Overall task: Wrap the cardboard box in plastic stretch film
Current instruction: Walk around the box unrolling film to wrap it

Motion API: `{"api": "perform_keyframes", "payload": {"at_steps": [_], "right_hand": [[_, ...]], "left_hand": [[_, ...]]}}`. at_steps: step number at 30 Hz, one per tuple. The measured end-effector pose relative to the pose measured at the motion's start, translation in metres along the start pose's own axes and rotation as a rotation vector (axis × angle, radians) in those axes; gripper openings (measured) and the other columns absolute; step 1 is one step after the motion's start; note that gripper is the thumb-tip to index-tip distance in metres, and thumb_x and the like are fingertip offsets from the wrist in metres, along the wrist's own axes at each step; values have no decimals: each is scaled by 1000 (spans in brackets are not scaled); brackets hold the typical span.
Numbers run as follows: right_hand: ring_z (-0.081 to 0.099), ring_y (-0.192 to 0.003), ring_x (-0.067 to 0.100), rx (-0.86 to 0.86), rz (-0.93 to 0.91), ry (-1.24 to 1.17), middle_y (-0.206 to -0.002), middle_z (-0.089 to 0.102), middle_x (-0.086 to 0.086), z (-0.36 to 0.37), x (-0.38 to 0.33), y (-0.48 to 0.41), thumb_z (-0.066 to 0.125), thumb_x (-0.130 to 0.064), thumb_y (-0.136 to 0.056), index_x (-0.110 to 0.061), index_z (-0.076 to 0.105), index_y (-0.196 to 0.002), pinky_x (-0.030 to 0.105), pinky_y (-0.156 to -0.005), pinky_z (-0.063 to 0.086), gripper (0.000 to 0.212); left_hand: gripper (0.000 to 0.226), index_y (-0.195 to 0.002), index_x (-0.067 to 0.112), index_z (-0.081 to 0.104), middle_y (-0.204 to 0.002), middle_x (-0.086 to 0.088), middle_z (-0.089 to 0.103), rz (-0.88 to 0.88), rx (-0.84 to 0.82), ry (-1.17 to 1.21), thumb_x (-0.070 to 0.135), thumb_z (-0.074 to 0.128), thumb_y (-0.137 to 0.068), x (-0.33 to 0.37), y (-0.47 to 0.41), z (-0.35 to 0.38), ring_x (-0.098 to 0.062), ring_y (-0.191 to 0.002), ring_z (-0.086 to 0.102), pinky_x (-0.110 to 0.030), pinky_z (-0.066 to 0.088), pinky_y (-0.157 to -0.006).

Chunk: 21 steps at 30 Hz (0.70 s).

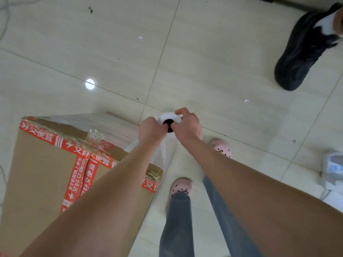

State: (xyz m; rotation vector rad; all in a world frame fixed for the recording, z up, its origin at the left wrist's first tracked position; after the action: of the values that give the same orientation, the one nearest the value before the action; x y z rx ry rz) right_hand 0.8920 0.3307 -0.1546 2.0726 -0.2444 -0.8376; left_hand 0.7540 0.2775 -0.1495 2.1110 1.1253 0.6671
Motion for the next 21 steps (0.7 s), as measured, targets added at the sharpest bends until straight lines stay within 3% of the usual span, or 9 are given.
{"api": "perform_keyframes", "payload": {"at_steps": [3,6,10,13,17,21], "right_hand": [[58,-90,24,-18,-1,-48,-108,54,3,2,-3,-3,57,-15,-79,-32,56,-106,27,-64,38,31],[58,-85,24,-35,-2,-33,-106,54,2,5,-5,-5,59,-16,-78,-33,57,-102,26,-60,36,29],[57,-78,23,-67,-58,28,-103,55,1,4,-16,-13,58,-20,-79,-33,58,-100,25,-53,33,25],[50,-77,16,-74,-99,56,-107,55,-3,3,-32,-22,58,-24,-79,-32,59,-107,24,-56,32,29],[48,-77,16,-96,-77,1,-113,47,-4,14,-49,-30,62,-23,-76,-29,50,-118,22,-54,32,44],[51,-77,15,-214,-33,-67,-107,52,-4,33,-64,-34,62,-24,-78,-32,47,-125,21,-50,32,50]], "left_hand": [[14,-86,6,54,-79,-7,61,113,4,-187,20,55,-83,15,-5,-5,-23,-70,60,-30,41,-52],[29,-112,14,55,-98,-7,62,357,-10,-437,17,54,-83,49,-9,-4,-29,-91,61,-31,41,-64],[22,-97,16,62,-94,-7,65,406,-21,-616,14,57,-76,65,-17,-7,-29,-85,62,-28,38,-62],[16,-94,13,60,-91,-9,62,293,29,-468,14,53,-79,51,-27,-22,-31,-86,60,-30,39,-61],[9,-78,11,51,-75,-4,56,68,86,-122,18,58,-77,14,-43,-43,-27,-72,53,-27,36,-53],[25,-92,3,60,-81,-11,67,-222,83,275,25,64,-82,-26,-46,-49,-26,-64,67,-34,57,-60]]}}
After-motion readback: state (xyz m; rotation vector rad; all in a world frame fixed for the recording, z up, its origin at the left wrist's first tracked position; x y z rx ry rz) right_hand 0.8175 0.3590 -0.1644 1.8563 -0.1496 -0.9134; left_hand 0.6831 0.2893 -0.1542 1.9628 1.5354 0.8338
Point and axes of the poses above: each hand's wrist, its own y-axis away from the middle knuckle, its own z-axis out of the palm, x = y × z, the point moved 9 cm from there along -y, towards the middle knuckle
